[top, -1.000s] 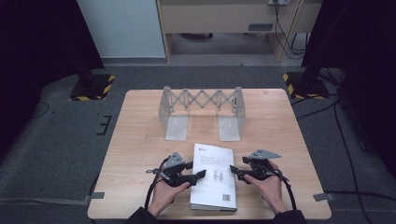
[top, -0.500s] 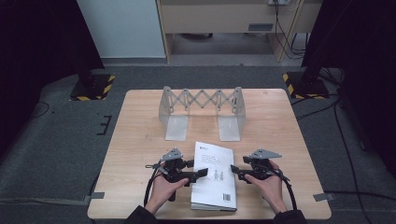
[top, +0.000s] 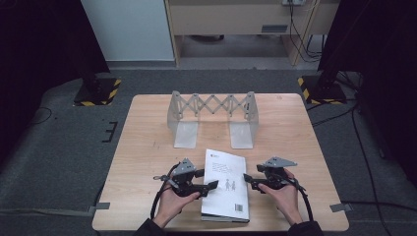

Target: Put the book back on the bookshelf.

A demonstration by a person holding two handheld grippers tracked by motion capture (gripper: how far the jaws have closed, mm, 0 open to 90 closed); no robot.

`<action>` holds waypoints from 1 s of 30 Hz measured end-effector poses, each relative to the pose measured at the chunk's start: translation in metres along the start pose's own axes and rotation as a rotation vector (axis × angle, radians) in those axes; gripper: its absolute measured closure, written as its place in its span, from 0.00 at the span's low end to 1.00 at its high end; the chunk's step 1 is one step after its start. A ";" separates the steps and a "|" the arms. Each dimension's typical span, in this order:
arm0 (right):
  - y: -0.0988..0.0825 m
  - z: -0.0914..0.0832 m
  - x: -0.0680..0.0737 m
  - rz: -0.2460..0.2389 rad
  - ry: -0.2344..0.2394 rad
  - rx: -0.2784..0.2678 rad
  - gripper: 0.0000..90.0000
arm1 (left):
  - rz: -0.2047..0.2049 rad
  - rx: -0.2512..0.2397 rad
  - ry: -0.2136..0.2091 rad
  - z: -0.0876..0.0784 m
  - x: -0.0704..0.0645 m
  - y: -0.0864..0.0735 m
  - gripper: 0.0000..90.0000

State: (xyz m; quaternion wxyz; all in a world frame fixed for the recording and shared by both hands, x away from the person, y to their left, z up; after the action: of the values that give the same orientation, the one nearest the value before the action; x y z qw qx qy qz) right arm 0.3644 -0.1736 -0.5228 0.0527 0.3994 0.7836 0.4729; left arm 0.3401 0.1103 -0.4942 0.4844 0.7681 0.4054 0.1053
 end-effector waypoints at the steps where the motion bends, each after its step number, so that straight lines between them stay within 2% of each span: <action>1: 0.000 0.000 0.000 0.000 0.000 0.000 0.33 | 0.000 0.000 0.000 0.000 0.000 0.000 0.35; 3: 0.000 -0.001 -0.001 -0.002 -0.004 0.000 0.33 | -0.005 -0.002 0.004 0.002 -0.001 0.001 0.35; 5: 0.001 -0.001 -0.001 0.003 -0.005 -0.006 0.34 | -0.011 0.030 -0.003 0.009 -0.002 0.000 0.35; 6: 0.001 -0.001 -0.001 0.003 -0.005 -0.006 0.34 | -0.011 0.030 -0.003 0.009 -0.002 0.000 0.34; 12: 0.001 -0.003 -0.003 0.003 -0.009 -0.008 0.34 | -0.105 0.070 -0.045 0.023 0.002 -0.002 0.35; 14: 0.001 -0.003 -0.003 0.002 -0.009 -0.008 0.34 | -0.105 0.071 -0.044 0.025 0.002 -0.003 0.37; 17: 0.001 -0.003 -0.003 0.005 -0.009 -0.011 0.34 | -0.076 0.099 -0.036 0.033 0.001 -0.007 0.39; 20: 0.001 -0.003 -0.004 0.002 -0.014 -0.012 0.34 | -0.093 0.087 -0.057 0.036 0.001 -0.008 0.42; 24: 0.001 -0.004 -0.006 0.011 -0.015 -0.016 0.34 | -0.109 0.081 -0.061 0.037 0.003 -0.009 0.49; 30: 0.004 -0.006 -0.008 0.012 -0.015 -0.031 0.34 | -0.111 0.066 -0.072 0.036 0.005 -0.009 0.55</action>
State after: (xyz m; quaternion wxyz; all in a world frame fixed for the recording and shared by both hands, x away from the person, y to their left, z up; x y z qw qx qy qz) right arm 0.3689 -0.1824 -0.5188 0.0616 0.4068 0.7735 0.4822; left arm 0.3583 0.0924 -0.5214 0.4783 0.7633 0.4327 0.0372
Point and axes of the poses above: each handheld gripper's, and its own axes: z roughly forward along the jaws, y roughly out of its top, x roughly to its left, the point moved 2 cm from there along z, roughly forward along the jaws, and after that the axes turned 10 degrees about y, right-handed, at the moved point
